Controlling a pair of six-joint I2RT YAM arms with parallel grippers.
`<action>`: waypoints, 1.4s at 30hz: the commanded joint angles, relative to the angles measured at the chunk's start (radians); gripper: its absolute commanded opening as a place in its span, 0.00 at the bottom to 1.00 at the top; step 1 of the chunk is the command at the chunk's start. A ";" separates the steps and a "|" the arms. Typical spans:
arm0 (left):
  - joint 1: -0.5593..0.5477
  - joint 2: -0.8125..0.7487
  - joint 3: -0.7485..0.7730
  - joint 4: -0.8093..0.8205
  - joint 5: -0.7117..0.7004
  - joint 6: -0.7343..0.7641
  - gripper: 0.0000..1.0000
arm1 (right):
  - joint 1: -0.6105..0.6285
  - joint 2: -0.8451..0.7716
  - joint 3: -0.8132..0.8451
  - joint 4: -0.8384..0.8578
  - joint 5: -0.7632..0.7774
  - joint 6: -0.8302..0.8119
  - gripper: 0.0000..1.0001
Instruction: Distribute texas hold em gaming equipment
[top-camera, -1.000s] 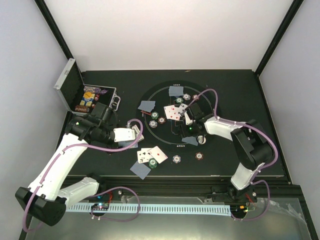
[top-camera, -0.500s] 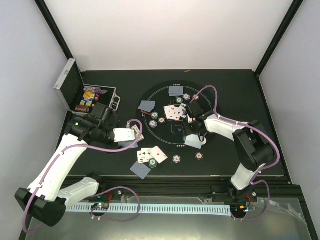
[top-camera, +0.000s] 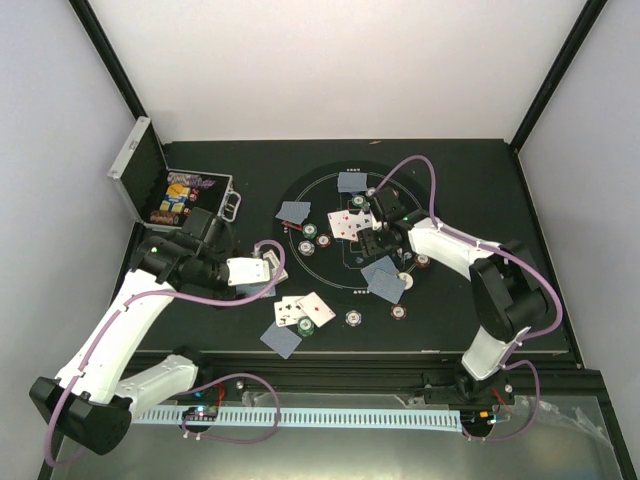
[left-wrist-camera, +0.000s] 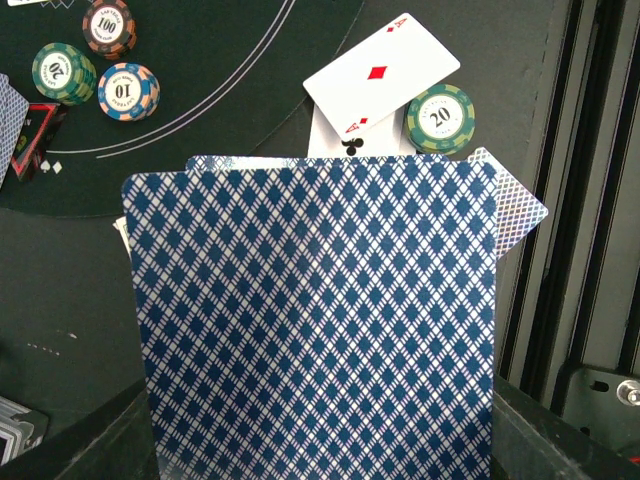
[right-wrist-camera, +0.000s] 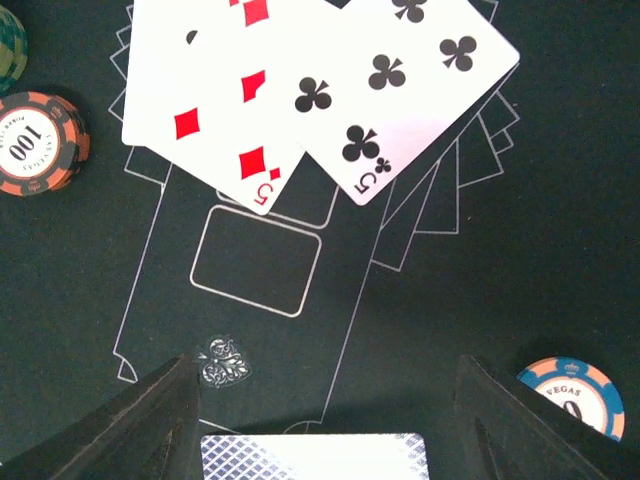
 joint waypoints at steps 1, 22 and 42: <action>0.000 -0.006 0.009 0.018 0.005 0.010 0.02 | -0.005 -0.015 -0.021 0.015 -0.047 0.016 0.71; 0.000 -0.014 0.001 0.021 -0.002 0.006 0.02 | 0.008 0.136 -0.036 0.061 -0.142 0.049 0.56; 0.000 -0.006 0.015 0.019 0.016 0.002 0.02 | 0.041 -0.059 0.042 0.038 -0.227 0.126 0.71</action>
